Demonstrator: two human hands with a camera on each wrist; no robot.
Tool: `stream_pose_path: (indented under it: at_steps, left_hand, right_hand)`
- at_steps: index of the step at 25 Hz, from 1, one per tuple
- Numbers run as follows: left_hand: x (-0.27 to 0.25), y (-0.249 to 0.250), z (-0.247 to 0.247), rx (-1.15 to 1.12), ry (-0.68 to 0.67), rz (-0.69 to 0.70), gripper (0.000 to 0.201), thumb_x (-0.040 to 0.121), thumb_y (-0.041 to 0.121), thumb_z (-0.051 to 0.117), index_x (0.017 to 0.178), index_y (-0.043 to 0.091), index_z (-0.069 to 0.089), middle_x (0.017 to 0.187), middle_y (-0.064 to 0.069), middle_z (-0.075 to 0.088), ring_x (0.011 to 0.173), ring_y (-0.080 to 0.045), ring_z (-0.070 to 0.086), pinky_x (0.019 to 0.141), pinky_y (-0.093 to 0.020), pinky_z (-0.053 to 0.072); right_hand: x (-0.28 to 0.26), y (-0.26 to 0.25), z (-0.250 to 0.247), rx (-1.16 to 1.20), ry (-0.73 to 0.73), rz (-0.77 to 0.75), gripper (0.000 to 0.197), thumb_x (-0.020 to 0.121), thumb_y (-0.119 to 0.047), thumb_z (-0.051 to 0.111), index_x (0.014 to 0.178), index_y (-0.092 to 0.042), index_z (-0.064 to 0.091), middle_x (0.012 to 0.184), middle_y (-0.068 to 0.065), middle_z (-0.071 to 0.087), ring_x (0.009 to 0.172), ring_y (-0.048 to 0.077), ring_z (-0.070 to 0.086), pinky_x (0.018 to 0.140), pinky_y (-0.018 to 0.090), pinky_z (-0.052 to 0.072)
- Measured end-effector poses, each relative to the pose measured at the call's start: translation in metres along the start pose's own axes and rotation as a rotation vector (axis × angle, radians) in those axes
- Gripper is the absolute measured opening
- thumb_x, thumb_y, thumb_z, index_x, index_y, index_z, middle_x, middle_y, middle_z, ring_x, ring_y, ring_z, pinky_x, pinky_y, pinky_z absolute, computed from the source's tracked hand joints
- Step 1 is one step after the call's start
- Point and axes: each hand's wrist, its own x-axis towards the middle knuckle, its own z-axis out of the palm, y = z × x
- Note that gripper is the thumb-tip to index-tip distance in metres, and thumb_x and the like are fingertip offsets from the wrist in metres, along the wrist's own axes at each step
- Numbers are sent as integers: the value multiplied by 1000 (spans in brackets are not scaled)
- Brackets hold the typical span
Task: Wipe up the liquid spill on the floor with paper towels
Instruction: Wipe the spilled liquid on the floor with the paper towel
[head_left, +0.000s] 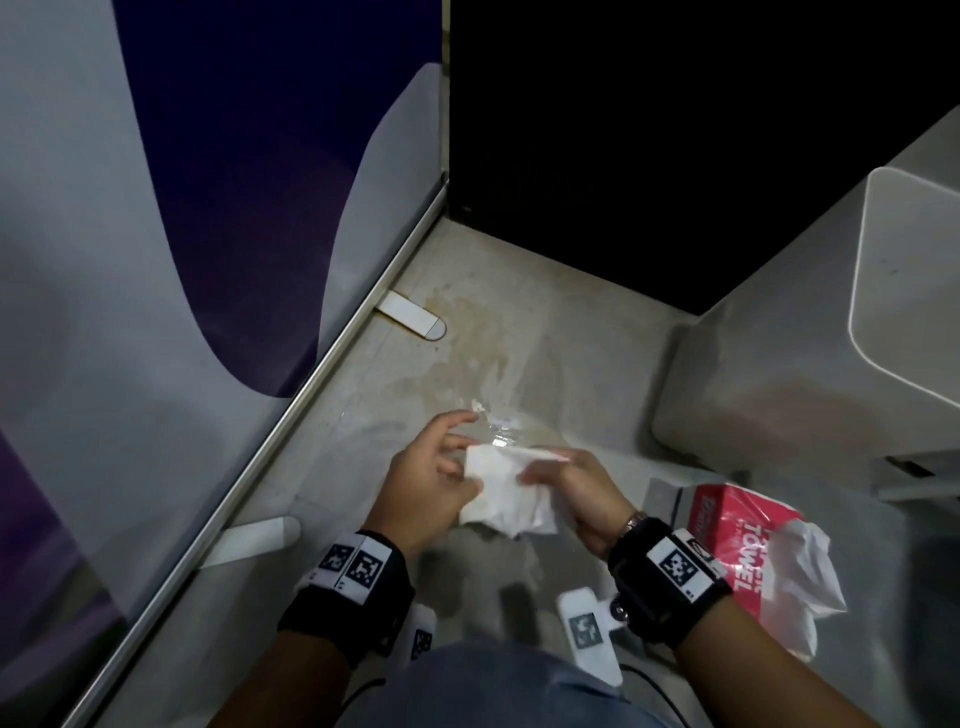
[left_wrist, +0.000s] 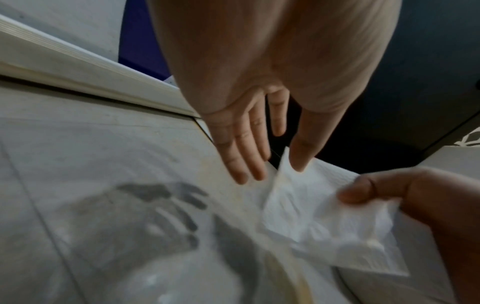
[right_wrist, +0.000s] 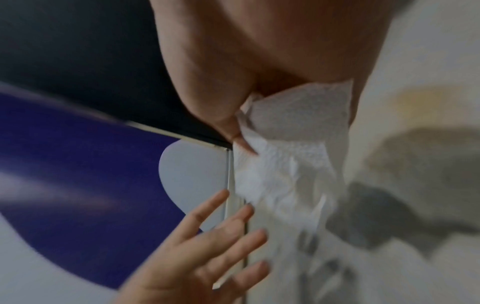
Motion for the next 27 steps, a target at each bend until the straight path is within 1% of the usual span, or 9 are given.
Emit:
stream_pose_path:
  at_steps: [2, 4, 6, 8, 11, 15, 19, 25, 27]
  left_hand:
    - [8, -15, -12, 118, 72, -44, 53, 78, 6, 75, 123, 30, 59, 114, 6, 65, 89, -12, 66, 86, -29, 54]
    - [19, -25, -33, 273, 129, -135, 45, 83, 10, 70, 124, 24, 59, 122, -1, 64, 104, -13, 62, 93, -29, 48]
    - [27, -29, -53, 377, 144, -215, 45, 86, 12, 65, 130, 17, 57, 131, -4, 60, 114, -16, 57, 94, -26, 42]
    - [33, -35, -67, 544, 111, -240, 54, 88, 15, 61, 140, 13, 48, 145, -6, 49, 130, -21, 48, 106, -31, 38]
    - [38, -48, -75, 759, 4, -302, 78, 87, 24, 60, 154, 11, 22, 163, -6, 12, 151, -20, 10, 121, -38, 18]
    - [49, -58, -75, 898, -134, -396, 118, 77, 36, 74, 155, 7, -9, 162, -9, -18, 150, -25, -15, 123, -39, 5]
    - [55, -78, -66, 1043, -191, -448, 137, 67, 44, 84, 151, -1, -14, 160, -18, -19, 149, -33, -17, 123, -39, 3]
    - [55, -85, -61, 1020, -86, -407, 119, 80, 32, 75, 151, -2, -13, 160, -18, -18, 149, -34, -15, 123, -37, 2]
    - [56, -86, -59, 932, -41, -371, 108, 81, 26, 75, 152, -7, 0, 161, -23, -5, 150, -38, -4, 123, -44, 11]
  right_hand:
    - [14, 0, -12, -446, 386, -276, 23, 88, -3, 58, 104, -5, 75, 94, 7, 67, 94, 28, 64, 75, 16, 47]
    - [28, 6, -26, -863, 546, -497, 32, 88, -1, 57, 117, -3, 69, 121, 15, 58, 116, 30, 54, 100, 29, 44]
    - [40, 27, -33, -1125, 379, -451, 49, 89, -1, 52, 138, -3, 53, 149, 24, 39, 138, 37, 39, 116, 42, 34]
    - [41, 60, -21, -1257, 143, -283, 60, 99, -17, 40, 156, -11, 23, 164, 17, 10, 151, 36, 13, 123, 42, 16]
    - [38, 97, -5, -1327, 74, -237, 64, 102, -44, 12, 159, -20, -6, 162, 8, -20, 151, 30, -17, 123, 46, -4]
    - [43, 111, -2, -1358, 165, -228, 68, 102, -49, 9, 155, -18, -18, 161, 4, -27, 149, 23, -24, 122, 43, -12]
    - [58, 104, 7, -1307, 243, -197, 73, 97, -53, 2, 157, -14, -10, 163, 2, -18, 151, 21, -16, 122, 41, -10]
    - [141, 26, 1, -1235, 276, -106, 63, 104, -44, 7, 156, -18, -16, 163, 1, -25, 150, 20, -21, 123, 44, -8]
    - [171, -6, 1, -1230, 296, -125, 61, 104, -42, 8, 157, -18, -11, 164, 0, -20, 151, 20, -18, 123, 44, -7]
